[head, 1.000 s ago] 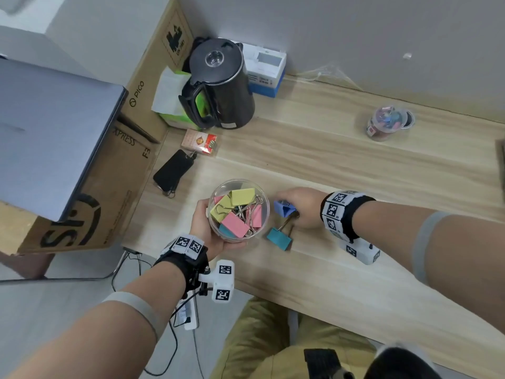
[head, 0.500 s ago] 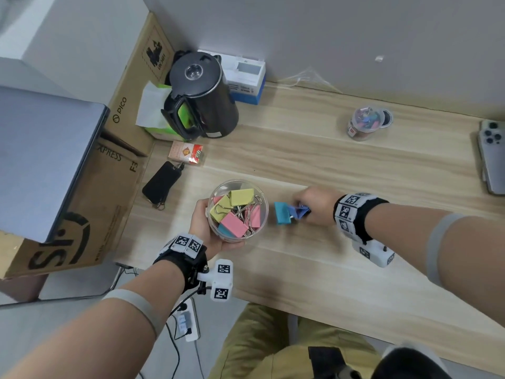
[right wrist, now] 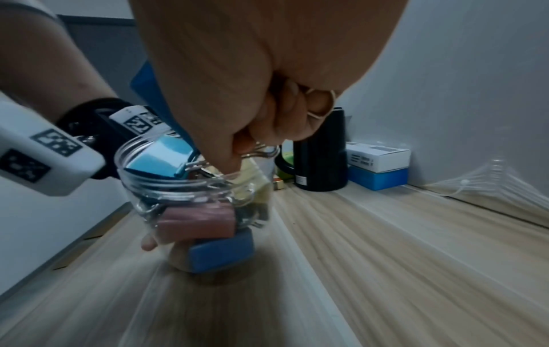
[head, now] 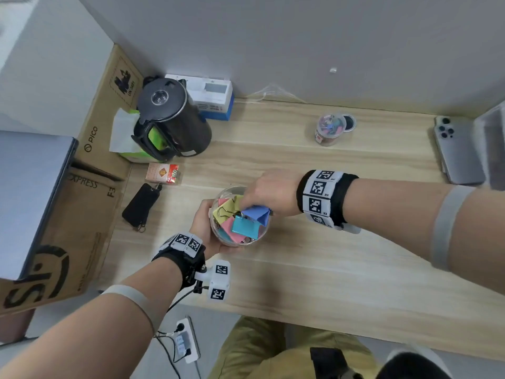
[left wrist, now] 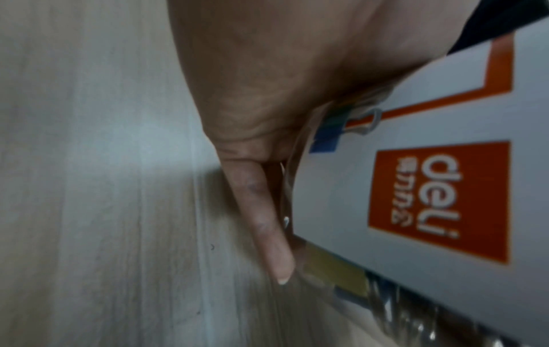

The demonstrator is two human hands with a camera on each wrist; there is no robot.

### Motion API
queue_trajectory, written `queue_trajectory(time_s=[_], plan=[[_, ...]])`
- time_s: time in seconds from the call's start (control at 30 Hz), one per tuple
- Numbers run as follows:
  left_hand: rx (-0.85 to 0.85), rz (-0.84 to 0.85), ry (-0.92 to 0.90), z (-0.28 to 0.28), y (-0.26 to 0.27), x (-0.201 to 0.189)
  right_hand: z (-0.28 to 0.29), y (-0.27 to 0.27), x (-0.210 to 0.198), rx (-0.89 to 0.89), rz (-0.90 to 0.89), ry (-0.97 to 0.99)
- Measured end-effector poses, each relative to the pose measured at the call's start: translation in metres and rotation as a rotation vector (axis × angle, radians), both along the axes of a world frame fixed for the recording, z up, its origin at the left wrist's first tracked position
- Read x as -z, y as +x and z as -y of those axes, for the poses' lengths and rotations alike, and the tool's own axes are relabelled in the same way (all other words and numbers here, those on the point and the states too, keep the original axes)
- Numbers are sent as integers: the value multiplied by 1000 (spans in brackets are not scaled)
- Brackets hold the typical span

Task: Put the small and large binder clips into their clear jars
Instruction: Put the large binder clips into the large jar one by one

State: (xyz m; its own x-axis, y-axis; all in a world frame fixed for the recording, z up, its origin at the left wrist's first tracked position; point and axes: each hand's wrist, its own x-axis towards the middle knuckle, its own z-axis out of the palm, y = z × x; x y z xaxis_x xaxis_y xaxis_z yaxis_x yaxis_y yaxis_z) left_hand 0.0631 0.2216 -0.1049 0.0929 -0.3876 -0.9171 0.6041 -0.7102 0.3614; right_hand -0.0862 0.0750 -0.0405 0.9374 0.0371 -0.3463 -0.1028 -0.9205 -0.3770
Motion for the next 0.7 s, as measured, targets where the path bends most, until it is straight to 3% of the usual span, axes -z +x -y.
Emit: queue_trajectory(time_s=[0.17, 0.33, 0.57, 0.7], plan=[[25, -33, 6, 9, -10, 1, -4, 0, -3, -42, 47, -63], [28, -37, -6, 13, -14, 1, -2, -8, -8, -30, 44, -4], [14, 26, -35, 19, -12, -1, 1, -14, -2, 304, 210, 214], [-5, 68, -86, 22, -17, -7, -10, -9, -1, 358, 234, 326]])
